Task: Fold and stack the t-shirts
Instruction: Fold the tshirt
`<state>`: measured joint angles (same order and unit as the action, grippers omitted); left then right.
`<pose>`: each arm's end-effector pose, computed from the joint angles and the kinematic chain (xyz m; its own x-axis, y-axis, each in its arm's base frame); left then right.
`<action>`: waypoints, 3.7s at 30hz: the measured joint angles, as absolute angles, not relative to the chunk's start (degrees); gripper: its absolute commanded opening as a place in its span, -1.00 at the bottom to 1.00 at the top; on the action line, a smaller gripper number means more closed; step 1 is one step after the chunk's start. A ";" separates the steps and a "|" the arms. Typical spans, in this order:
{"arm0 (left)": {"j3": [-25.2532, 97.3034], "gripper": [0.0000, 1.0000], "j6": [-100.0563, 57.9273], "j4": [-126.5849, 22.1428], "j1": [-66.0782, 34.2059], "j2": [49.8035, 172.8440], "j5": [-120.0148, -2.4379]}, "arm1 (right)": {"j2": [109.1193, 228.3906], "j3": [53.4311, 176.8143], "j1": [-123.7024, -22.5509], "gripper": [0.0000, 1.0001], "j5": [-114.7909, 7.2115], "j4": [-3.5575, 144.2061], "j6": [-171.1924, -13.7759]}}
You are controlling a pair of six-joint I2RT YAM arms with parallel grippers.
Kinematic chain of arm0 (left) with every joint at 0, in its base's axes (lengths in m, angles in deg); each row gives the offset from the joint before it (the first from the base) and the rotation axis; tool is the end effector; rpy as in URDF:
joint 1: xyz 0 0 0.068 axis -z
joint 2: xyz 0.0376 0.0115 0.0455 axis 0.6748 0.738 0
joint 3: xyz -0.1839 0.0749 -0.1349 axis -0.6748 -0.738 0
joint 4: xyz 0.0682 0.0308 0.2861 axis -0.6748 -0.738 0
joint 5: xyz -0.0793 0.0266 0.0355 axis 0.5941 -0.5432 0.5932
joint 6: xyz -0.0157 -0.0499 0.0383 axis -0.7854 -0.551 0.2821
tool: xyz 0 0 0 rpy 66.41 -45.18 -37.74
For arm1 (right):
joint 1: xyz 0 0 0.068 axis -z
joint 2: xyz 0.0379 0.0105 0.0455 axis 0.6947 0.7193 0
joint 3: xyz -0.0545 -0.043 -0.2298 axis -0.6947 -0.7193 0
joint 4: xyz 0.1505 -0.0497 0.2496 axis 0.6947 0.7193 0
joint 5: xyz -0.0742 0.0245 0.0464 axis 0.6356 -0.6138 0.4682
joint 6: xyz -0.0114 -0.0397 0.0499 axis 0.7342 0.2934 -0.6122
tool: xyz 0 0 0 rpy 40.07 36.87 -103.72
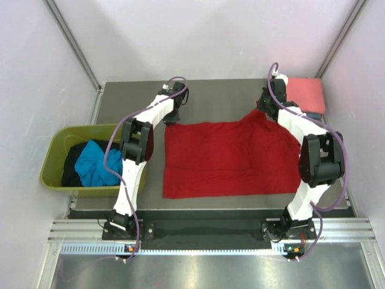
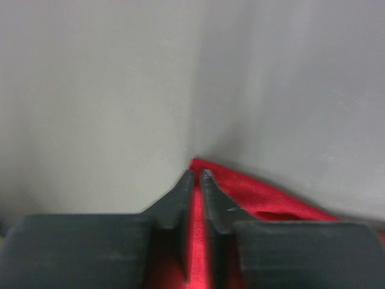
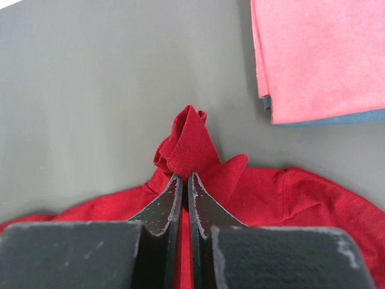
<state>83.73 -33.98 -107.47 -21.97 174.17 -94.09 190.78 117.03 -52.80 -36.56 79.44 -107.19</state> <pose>0.4903 -0.1606 0.1211 -0.8892 -0.0705 -0.4521 -0.1916 0.9546 0.2279 0.4487 0.0609 0.1988 -0.5369 0.2830 -0.7947 0.1941 0.9582 0.2100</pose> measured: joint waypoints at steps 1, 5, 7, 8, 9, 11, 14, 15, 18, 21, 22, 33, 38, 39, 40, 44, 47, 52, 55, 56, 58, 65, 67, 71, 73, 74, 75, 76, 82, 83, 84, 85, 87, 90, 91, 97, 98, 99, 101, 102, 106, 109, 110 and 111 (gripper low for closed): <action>83.71 -0.93 -34.11 -107.30 -21.92 174.17 -93.83 | 190.78 116.96 -52.80 -1.00 -36.59 79.34 -107.28; 83.71 -1.00 -33.71 -106.99 -21.88 174.17 -92.91 | 190.57 116.61 -52.80 -1.00 -36.63 79.20 -107.32; 83.73 -1.00 -33.67 -107.01 -21.92 174.17 -92.80 | 190.33 116.61 -52.78 -1.00 -36.65 79.16 -107.32; 83.75 -1.00 -33.60 -107.03 -21.92 174.17 -92.75 | 190.11 116.59 -52.75 -1.00 -36.65 79.18 -107.32; 83.86 -1.00 -33.58 -107.12 -21.92 174.17 -92.73 | 189.82 116.41 -52.71 -1.00 -36.63 79.09 -107.32; 83.97 -1.00 -33.60 -107.27 -21.94 174.17 -92.65 | 189.21 116.00 -52.56 -1.00 -36.63 79.09 -107.32; 83.97 -1.00 -33.60 -107.27 -21.97 174.15 -92.67 | 187.94 115.06 -52.03 -1.00 -36.61 79.20 -107.32; 83.97 -1.00 -33.60 -107.30 -21.97 174.13 -92.67 | 187.44 114.69 -51.73 -1.00 -36.59 79.27 -107.32; 83.97 -1.00 -33.65 -107.60 -21.99 174.06 -92.69 | 186.02 113.75 -50.81 -1.00 -36.59 79.36 -107.32; 83.97 -1.00 -33.69 -108.06 -21.99 173.93 -92.56 | 184.47 113.16 -49.85 -1.00 -36.54 79.58 -107.30; 83.97 -1.00 -33.74 -108.32 -21.99 173.82 -92.40 | 184.03 112.96 -49.72 -1.00 -36.54 79.58 -107.30; 83.95 -1.00 -34.04 -108.83 -21.88 169.82 -91.88 | 181.36 109.59 -48.73 -1.00 -36.61 79.09 -107.34; 83.03 -0.83 -33.91 -108.63 -21.88 167.92 -92.25 | 181.36 109.11 -47.94 -1.00 -36.91 79.14 -107.34; 82.97 -0.71 -33.78 -108.69 -21.88 167.90 -92.25 | 181.36 109.09 -47.84 -1.00 -37.00 79.12 -107.34; 82.97 -0.67 -33.78 -108.87 -21.88 167.94 -92.25 | 181.32 108.85 -47.84 -1.00 -37.11 78.85 -107.36; 83.27 -0.50 -34.15 -109.90 -21.86 168.67 -92.27 | 181.15 108.26 -47.84 -1.00 -37.77 78.79 -107.78; 83.66 -0.37 -34.52 -110.27 -21.86 170.11 -92.49 | 181.15 108.22 -47.84 -1.00 -38.31 78.74 -107.84; 83.75 -0.21 -34.87 -110.44 -21.92 172.56 -92.73 | 181.15 108.22 -47.84 -1.00 -38.90 78.72 -107.91; 83.86 -0.22 -34.78 -110.38 -21.99 173.47 -92.56 | 181.15 108.20 -47.84 -1.00 -39.19 78.68 -107.95; 83.93 -0.23 -34.67 -110.20 -21.99 173.47 -92.43 | 181.15 108.17 -47.84 -1.00 -39.23 78.70 -107.95; 83.99 -0.29 -34.61 -110.11 -22.03 173.63 -92.27 | 181.10 108.15 -47.84 -1.00 -39.38 78.70 -107.95; 84.15 -1.00 -34.35 -109.33 -22.05 173.96 -90.42 | 181.04 108.09 -47.84 -1.00 -39.60 78.68 -107.91; 84.15 -1.00 -34.24 -109.33 -22.08 173.96 -90.28 | 181.04 108.00 -47.84 -1.00 -39.58 78.66 -107.82; 84.15 -1.00 -33.89 -109.33 -22.10 173.96 -90.39 | 180.71 107.12 -47.84 -1.00 -39.34 78.72 -107.73; 84.08 -1.00 -33.71 -109.28 -22.08 173.87 -90.50 | 180.38 106.67 -47.77 -1.00 -39.21 78.66 -107.73; 84.01 -0.96 -33.56 -109.24 -22.08 173.82 -90.57 | 180.27 106.60 -47.70 -1.00 -39.17 78.77 -107.73; 83.95 -0.83 -33.36 -109.20 -22.10 173.78 -90.63 | 180.14 106.53 -47.62 -1.00 -39.17 78.74 -107.76; 83.95 -0.58 -33.14 -109.20 -22.10 173.76 -90.83 | 180.03 106.53 -47.55 -1.00 -39.14 78.72 -107.76; 83.97 -0.26 -31.92 -109.28 -22.21 173.74 -93.67 | 179.72 106.53 -47.46 -1.00 -39.17 78.70 -107.76; 83.97 -0.21 -31.79 -109.31 -22.21 173.74 -94.02 | 179.72 106.53 -47.46 -1.00 -39.17 78.70 -107.76; 83.97 -0.21 -31.79 -109.35 -22.21 173.71 -94.39 | 179.72 106.53 -47.46 -1.00 -39.17 78.70 -107.76; 83.97 -0.19 -31.81 -109.37 -22.23 173.71 -94.59 | 179.70 106.53 -47.46 -1.00 -39.19 78.70 -107.78; 83.97 -0.17 -31.81 -109.39 -22.25 173.71 -94.85 | 179.70 106.53 -47.46 -1.00 -39.21 78.70 -107.78; 83.97 -0.17 -31.81 -109.39 -22.29 173.71 -94.94 | 179.70 106.53 -47.46 -1.00 -39.36 78.70 -107.78; 83.97 -0.17 -31.83 -109.39 -22.29 173.71 -94.92 | 179.70 106.53 -47.46 -1.00 -39.38 78.70 -107.78; 82.42 -0.18 -31.83 -108.13 -22.43 172.49 -94.37 | 179.70 106.53 -47.46 -1.00 -39.54 78.68 -107.78; 82.18 -0.18 -31.83 -108.02 -22.51 172.12 -94.31 | 179.70 106.53 -47.46 -1.00 -39.58 78.66 -107.78; 82.07 -0.21 -31.83 -107.93 -22.60 171.68 -94.04 | 179.70 106.53 -47.46 -1.00 -39.65 78.66 -107.78; 82.07 -0.22 -31.83 -107.80 -22.82 170.63 -93.65 | 179.70 106.53 -47.46 -1.00 -39.80 78.66 -107.78; 82.07 -0.24 -31.83 -107.80 -22.88 170.06 -93.52 | 179.70 106.53 -47.46 -1.00 -39.82 78.66 -107.80; 82.07 -0.25 -31.83 -107.69 -22.95 168.05 -93.32 | 179.70 106.53 -47.46 -1.00 -39.93 78.66 -107.89; 82.07 -0.27 -31.83 -107.40 -23.06 167.64 -93.04 | 179.70 106.53 -47.46 -1.00 -40.11 78.61 -108.02; 82.05 -0.27 -31.83 -107.47 -23.06 167.66 -92.82 | 179.70 106.53 -47.46 -1.00 -40.21 78.61 -108.06; 81.98 -0.27 -31.86 -107.49 -23.06 167.68 -92.67 | 179.70 106.53 -47.46 -1.00 -40.26 78.61 -108.24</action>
